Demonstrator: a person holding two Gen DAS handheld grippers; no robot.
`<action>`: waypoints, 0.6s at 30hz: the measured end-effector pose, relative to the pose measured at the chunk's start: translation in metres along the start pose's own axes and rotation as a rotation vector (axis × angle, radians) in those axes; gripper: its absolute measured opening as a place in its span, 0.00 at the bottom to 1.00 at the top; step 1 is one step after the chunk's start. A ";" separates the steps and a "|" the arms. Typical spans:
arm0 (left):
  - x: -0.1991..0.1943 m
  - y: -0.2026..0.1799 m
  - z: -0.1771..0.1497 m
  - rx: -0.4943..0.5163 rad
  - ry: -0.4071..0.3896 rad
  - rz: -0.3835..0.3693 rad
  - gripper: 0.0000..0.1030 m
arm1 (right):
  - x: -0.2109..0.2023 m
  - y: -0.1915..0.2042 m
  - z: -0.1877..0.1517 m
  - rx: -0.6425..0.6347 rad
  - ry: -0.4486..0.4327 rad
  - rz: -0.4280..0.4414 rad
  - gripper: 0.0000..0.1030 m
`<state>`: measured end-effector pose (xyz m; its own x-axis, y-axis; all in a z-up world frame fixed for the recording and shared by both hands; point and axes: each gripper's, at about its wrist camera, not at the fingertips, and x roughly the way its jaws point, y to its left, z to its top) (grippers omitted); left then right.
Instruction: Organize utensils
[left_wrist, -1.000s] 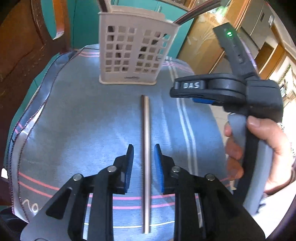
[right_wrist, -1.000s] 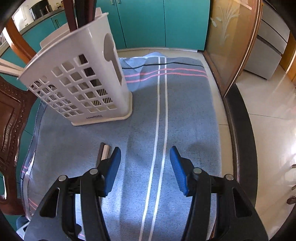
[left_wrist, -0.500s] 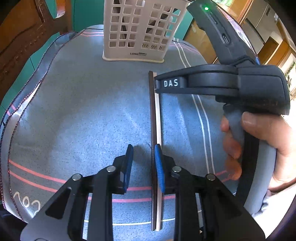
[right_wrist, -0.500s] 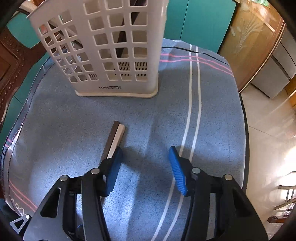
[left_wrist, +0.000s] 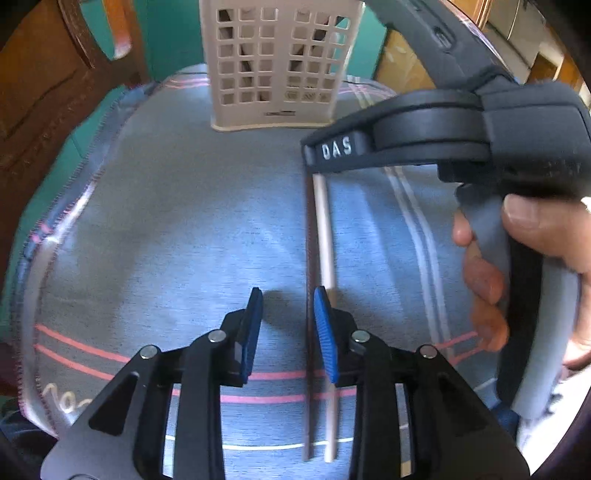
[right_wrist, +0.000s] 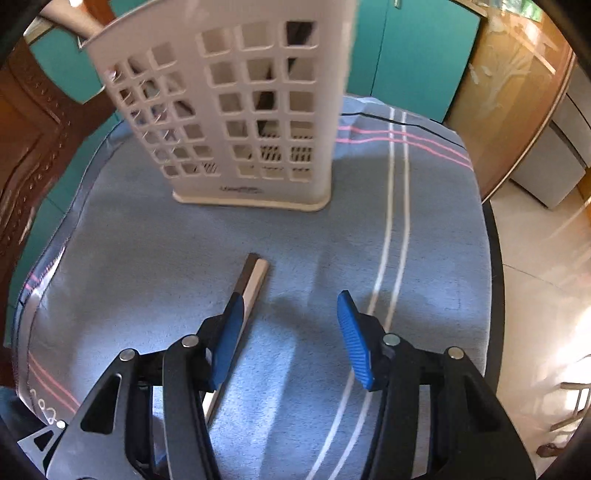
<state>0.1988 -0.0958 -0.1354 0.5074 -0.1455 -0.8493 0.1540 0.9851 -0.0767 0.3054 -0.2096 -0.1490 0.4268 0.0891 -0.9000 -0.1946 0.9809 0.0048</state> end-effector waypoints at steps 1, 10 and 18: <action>0.000 0.001 -0.001 -0.002 -0.004 0.015 0.30 | 0.001 0.002 0.000 -0.005 0.010 -0.009 0.51; -0.005 0.029 -0.005 -0.080 -0.007 0.065 0.33 | 0.006 -0.008 0.000 0.013 0.034 -0.084 0.52; -0.014 0.035 -0.011 -0.093 -0.007 0.066 0.33 | -0.002 -0.024 0.006 0.080 -0.013 0.083 0.52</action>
<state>0.1880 -0.0589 -0.1319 0.5202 -0.0807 -0.8502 0.0414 0.9967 -0.0693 0.3146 -0.2326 -0.1442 0.4232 0.1722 -0.8895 -0.1584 0.9807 0.1144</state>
